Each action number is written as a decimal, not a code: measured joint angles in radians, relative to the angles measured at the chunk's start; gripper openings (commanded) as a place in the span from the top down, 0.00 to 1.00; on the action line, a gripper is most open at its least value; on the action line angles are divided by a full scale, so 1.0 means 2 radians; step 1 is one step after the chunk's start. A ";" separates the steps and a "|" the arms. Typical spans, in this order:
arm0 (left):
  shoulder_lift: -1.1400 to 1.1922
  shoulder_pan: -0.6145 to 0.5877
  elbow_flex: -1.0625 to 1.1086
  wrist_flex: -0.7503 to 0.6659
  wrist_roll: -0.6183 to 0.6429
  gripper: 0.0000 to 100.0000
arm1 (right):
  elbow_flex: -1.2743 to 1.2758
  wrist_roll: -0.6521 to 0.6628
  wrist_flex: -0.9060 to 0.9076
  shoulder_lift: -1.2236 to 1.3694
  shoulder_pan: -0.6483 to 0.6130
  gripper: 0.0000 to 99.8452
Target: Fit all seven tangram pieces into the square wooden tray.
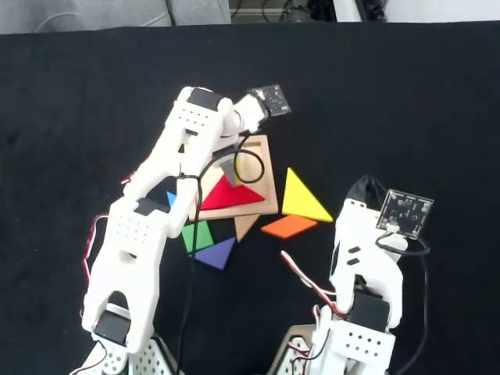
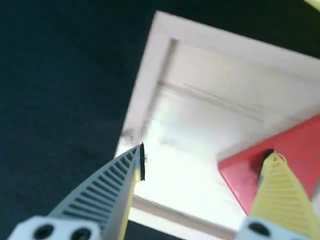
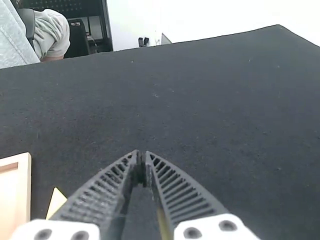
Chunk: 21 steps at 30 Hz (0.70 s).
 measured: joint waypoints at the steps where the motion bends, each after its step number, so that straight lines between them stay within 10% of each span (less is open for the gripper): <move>1: 0.001 0.000 -0.001 0.012 0.000 0.64 | 0.000 0.000 0.000 0.000 0.000 0.99; 21: 0.002 0.017 -0.133 0.087 0.154 0.64 | 0.000 0.000 0.000 0.000 0.000 0.99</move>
